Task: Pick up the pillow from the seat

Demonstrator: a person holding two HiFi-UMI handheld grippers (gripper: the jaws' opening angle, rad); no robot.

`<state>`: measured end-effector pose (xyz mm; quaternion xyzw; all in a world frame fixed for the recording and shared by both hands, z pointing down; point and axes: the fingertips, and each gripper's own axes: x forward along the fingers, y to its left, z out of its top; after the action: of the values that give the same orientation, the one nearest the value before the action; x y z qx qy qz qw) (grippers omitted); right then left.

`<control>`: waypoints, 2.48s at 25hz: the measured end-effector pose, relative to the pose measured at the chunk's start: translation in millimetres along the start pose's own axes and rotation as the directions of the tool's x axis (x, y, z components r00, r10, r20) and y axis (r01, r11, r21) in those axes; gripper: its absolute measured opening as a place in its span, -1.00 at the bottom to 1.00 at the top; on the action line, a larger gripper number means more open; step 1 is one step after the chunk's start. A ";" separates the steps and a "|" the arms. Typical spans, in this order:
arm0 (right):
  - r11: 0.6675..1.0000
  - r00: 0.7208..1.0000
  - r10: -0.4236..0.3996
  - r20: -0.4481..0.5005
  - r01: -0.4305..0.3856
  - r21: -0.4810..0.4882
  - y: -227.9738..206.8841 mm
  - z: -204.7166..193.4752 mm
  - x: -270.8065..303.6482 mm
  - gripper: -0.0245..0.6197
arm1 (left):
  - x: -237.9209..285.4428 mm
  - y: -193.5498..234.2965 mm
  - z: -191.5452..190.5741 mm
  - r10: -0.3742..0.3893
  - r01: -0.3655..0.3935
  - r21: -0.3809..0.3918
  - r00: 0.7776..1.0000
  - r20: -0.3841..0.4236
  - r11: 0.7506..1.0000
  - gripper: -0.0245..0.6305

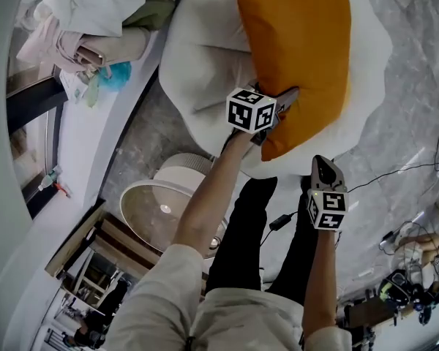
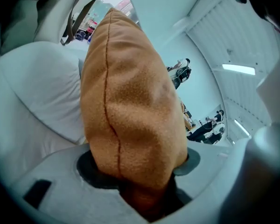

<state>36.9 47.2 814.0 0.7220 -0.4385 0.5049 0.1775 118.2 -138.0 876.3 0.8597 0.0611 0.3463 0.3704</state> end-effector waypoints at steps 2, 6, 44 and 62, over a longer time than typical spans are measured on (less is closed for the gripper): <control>1.000 1.000 -0.002 0.006 0.002 0.007 -1.4 1.7 -13.0 -0.90 | -8.3 -10.7 4.1 0.029 -0.030 0.008 0.999 0.019 1.000 -0.04; 1.000 0.999 -0.009 0.030 0.008 0.019 -1.9 11.1 -41.8 -0.90 | -32.0 -33.0 15.5 0.080 -0.082 0.041 0.996 0.051 0.996 -0.05; 0.885 0.932 0.359 0.044 -0.325 -0.334 37.9 133.7 -173.8 -0.90 | -232.9 -201.9 28.0 0.414 -0.345 -0.262 0.864 0.286 0.901 -0.05; 0.761 0.882 0.470 -0.016 -0.414 -0.500 -90.4 159.3 -220.4 -0.90 | -212.6 -309.7 6.4 0.611 -0.365 -0.524 0.661 0.436 0.769 -0.05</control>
<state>178.4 85.9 567.8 0.5557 -0.7186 0.3641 0.2054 9.1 3.7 545.8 0.8133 -0.3645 0.1579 0.4252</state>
